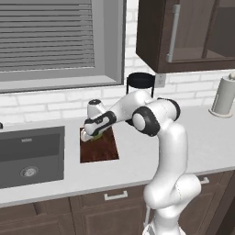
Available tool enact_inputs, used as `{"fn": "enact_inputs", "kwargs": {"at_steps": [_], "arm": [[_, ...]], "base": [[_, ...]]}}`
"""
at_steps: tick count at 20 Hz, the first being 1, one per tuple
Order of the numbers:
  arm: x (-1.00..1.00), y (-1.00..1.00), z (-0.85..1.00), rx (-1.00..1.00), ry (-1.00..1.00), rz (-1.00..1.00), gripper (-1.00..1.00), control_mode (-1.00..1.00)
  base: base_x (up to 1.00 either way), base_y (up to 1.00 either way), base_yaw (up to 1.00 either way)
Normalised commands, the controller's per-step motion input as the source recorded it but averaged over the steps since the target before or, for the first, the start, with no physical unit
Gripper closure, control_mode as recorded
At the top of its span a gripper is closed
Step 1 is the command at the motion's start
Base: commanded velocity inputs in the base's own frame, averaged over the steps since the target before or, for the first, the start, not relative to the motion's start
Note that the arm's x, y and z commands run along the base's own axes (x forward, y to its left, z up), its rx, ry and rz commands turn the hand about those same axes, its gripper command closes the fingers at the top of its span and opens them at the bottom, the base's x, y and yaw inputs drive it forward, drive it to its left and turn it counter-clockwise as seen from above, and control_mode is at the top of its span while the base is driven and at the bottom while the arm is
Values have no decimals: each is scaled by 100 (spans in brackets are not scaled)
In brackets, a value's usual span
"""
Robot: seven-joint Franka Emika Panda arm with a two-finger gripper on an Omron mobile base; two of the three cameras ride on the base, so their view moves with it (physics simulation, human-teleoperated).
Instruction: Pick up the sponge from the counter and clean the cutting board by briefly scrubbing or pressing down on the cutting board. Once finished, release the sponge.
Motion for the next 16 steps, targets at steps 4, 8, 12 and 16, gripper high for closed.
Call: {"fn": "enact_inputs", "kwargs": {"at_steps": [4, 8, 12, 16], "arm": [[-94, 0, 0, 0, 11, 0, 100, -100], [-100, 0, 0, 0, 8, 0, 100, -100], [-100, -1, 0, 0, 4, 0, 100, -100], [-60, -26, 1, 0, 1, 0, 100, -100]], "base": [[0, 0, 0], [0, 0, 0], [0, 0, 0], [0, 0, 0]]}}
